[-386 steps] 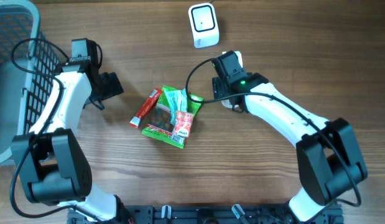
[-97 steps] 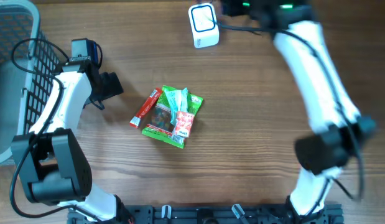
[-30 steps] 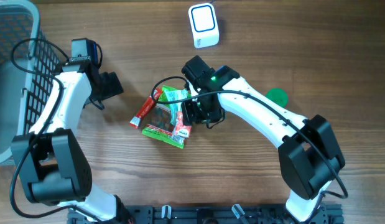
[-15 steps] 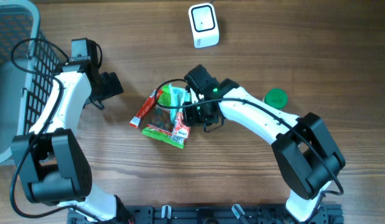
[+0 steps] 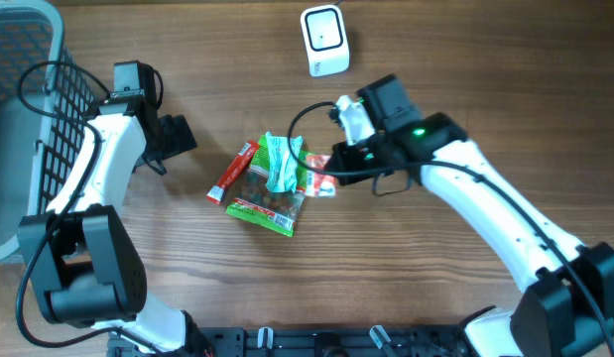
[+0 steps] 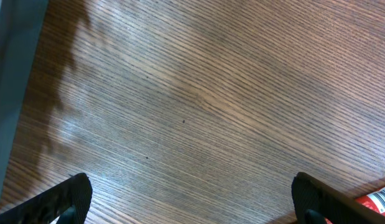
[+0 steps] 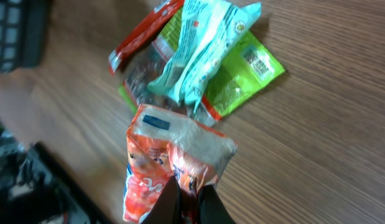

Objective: Scan the item barcode

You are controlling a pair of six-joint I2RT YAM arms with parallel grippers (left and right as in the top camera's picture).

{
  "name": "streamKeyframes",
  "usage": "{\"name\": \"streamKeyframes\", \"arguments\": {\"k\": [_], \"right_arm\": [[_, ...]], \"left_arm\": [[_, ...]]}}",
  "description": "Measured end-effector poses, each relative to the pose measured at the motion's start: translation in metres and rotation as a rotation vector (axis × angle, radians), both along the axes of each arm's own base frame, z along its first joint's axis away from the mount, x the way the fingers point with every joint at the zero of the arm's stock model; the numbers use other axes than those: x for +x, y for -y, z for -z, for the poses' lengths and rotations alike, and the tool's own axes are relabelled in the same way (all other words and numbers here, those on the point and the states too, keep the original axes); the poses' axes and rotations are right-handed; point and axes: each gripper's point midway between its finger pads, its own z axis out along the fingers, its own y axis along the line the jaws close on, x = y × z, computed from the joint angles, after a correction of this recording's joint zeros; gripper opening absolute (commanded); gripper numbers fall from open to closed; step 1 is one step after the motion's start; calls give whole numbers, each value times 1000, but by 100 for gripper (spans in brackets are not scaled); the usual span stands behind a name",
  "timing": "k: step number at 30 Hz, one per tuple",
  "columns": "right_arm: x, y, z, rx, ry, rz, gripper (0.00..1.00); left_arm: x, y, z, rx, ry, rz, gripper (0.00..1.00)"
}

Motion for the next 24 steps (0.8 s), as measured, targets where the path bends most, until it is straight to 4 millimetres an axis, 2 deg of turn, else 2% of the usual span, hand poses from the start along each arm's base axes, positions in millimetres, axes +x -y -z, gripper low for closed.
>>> {"name": "streamKeyframes", "arguments": {"k": [5,10,17,24], "right_arm": [[-9,32,-24,237,-72,-97,4],[-5,55,-52,448,-80,-78,4],[-9,47,-86,659,-76,-116,4],[-16,46,-103,699,-46,-137,4]], "left_arm": [[0,0,0,0,0,0,100],[0,0,0,0,0,0,100],[0,0,0,0,0,0,100],[0,0,0,0,0,0,100]]}}
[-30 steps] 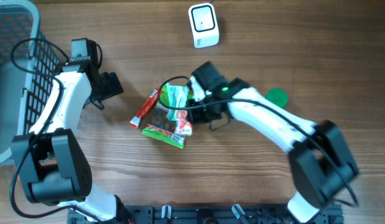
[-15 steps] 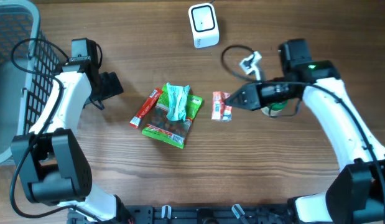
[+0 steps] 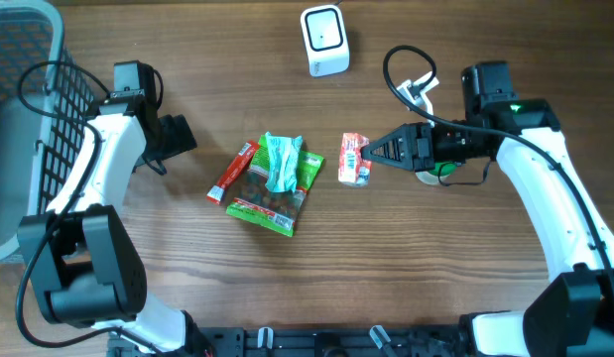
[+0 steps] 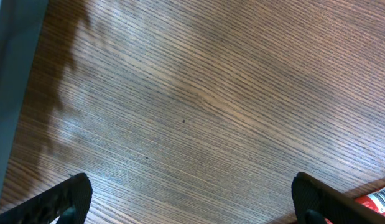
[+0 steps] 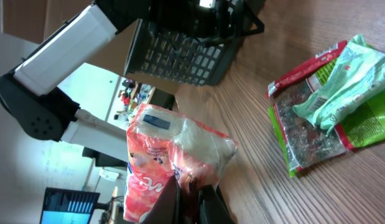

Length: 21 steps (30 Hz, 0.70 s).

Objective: Scan the item barcode

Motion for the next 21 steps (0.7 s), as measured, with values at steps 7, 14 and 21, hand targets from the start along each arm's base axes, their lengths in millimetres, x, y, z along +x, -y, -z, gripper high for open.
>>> {"name": "streamKeyframes", "arguments": {"k": [7,14,21], "right_arm": [[-4,0,-7,6,-16,8,4],[-16,1,-34,22,58,17,4],[-12,3,-31,-17,43,47,4]], "left_arm": [[0,0,0,0,0,0,100],[0,0,0,0,0,0,100],[0,0,0,0,0,0,100]]}}
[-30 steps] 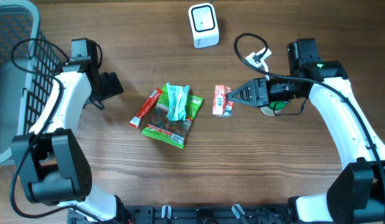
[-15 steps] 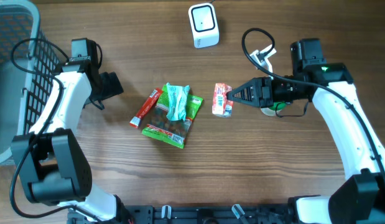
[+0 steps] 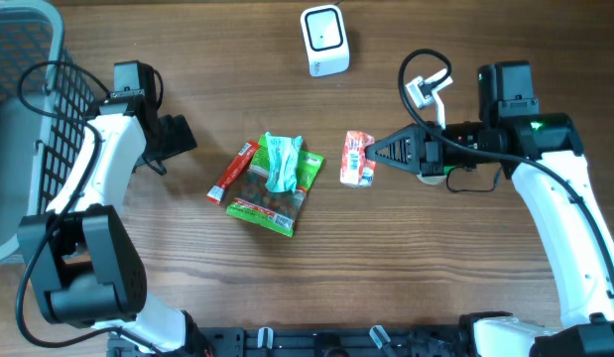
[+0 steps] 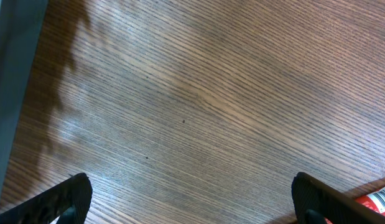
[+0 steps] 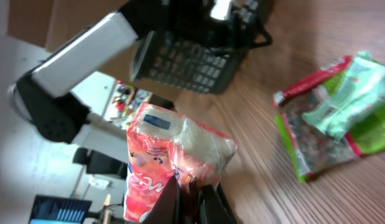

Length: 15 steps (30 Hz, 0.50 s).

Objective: Scan the item barcode

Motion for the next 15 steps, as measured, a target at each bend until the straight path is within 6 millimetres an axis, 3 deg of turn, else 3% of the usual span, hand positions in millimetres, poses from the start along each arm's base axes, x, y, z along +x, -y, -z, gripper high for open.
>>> {"name": "streamKeyframes", "arguments": {"k": [12,15], "right_arm": [[16,15,35,-216,-27,112,4],[25,28,53,-339,-52,187,4]], "left_arm": [[0,0,0,0,0,0,100],[0,0,0,0,0,0,100]]}}
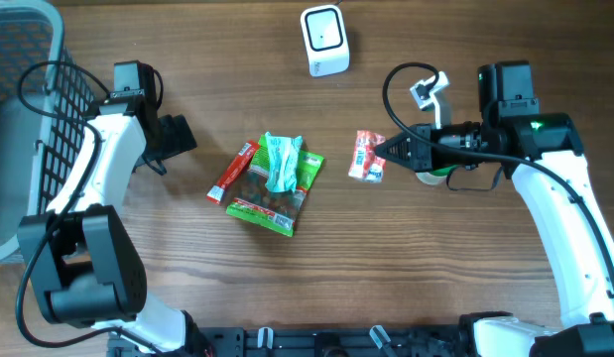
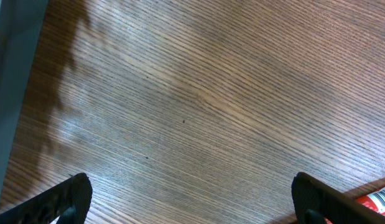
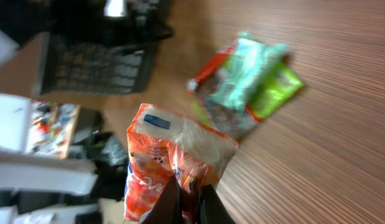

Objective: Scan the item barcode

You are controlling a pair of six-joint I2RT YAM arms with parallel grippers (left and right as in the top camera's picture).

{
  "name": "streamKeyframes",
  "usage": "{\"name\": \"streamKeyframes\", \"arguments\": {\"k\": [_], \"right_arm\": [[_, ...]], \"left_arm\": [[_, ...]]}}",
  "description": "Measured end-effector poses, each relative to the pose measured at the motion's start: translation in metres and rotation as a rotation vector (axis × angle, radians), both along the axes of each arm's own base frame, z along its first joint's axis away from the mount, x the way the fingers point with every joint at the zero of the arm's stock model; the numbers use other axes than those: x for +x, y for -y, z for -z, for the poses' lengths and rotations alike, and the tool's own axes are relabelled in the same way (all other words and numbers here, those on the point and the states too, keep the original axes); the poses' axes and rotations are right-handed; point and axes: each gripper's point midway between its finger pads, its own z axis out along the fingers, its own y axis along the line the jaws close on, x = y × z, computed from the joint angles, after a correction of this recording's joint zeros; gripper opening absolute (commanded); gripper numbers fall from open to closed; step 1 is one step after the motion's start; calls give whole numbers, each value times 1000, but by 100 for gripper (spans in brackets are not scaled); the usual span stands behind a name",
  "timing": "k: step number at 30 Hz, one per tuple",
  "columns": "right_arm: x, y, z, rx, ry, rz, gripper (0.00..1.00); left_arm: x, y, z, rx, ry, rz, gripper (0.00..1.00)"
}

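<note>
My right gripper [image 1: 390,151] is shut on an orange-red snack packet [image 1: 367,157], held above the table right of centre; in the right wrist view the orange-red snack packet [image 3: 173,158] fills the foreground, pinched at its lower edge by my right gripper [image 3: 190,198]. The white barcode scanner [image 1: 324,40] stands at the table's far edge, up and left of the packet. My left gripper [image 2: 191,198] is open over bare wood at the left, nothing between its fingers [image 2: 68,198].
A pile of packets [image 1: 270,183], green, mint and a red stick, lies mid-table; the same pile [image 3: 245,81] shows in the right wrist view. A dark wire basket [image 1: 24,109] occupies the left edge. The red stick's end [image 2: 375,200] peeks in by the left fingertip.
My right gripper has shifted the snack packet slightly right and turned it; the wrist camera now looks down at the table and pile. The left arm is unchanged.
At first my right gripper held the orange-red packet right beside the pile. Then it was lifted clear to the right of the pile, tilted sideways, and stayed there. Now it sits a little further right. The left arm kept still, open, throughout.
</note>
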Motion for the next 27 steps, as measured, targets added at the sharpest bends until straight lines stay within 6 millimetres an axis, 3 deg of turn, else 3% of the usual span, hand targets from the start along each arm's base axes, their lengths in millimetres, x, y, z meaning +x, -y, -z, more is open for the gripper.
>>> {"name": "streamKeyframes", "arguments": {"k": [7,20,27], "right_arm": [[12,23,23,-177,-6,97,4],[19,35,31,-259,12,137,4],[44,37,30,-349,102,222,4]], "left_arm": [[0,0,0,0,0,0,100],[0,0,0,0,0,0,100],[0,0,0,0,0,0,100]]}}
